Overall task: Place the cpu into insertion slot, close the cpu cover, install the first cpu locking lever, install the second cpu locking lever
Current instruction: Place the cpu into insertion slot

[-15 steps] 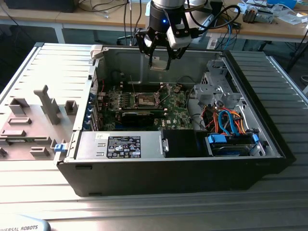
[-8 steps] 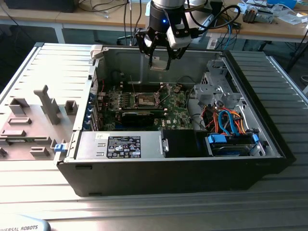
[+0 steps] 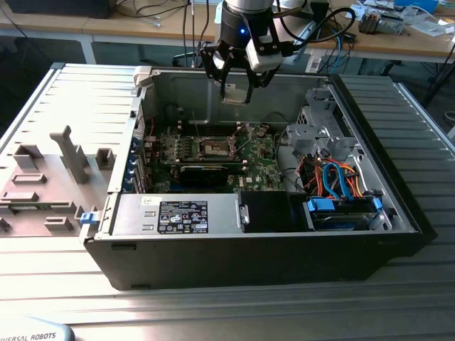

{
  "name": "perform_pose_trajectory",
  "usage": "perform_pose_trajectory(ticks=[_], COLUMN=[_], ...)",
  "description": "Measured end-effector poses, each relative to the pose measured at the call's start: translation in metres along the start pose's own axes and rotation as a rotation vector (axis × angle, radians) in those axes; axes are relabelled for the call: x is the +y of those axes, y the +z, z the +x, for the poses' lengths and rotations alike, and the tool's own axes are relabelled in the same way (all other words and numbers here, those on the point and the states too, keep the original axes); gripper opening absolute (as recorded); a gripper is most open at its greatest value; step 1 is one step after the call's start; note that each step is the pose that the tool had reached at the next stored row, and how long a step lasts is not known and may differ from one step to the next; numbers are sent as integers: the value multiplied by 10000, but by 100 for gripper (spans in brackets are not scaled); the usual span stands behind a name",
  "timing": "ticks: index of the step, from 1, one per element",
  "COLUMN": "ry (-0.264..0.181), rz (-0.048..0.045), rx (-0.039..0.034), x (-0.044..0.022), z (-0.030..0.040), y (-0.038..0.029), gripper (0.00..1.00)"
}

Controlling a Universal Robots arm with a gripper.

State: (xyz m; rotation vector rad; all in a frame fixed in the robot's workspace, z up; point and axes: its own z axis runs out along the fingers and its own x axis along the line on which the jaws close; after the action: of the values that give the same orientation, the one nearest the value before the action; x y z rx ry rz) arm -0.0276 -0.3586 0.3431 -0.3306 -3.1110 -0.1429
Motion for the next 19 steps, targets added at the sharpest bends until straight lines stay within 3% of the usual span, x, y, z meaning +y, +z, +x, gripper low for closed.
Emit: perform_pose_trajectory(ticks=[19], ry=[84], rz=[-1], rx=[-8], x=[0], z=[0], y=[0], gripper=[54])
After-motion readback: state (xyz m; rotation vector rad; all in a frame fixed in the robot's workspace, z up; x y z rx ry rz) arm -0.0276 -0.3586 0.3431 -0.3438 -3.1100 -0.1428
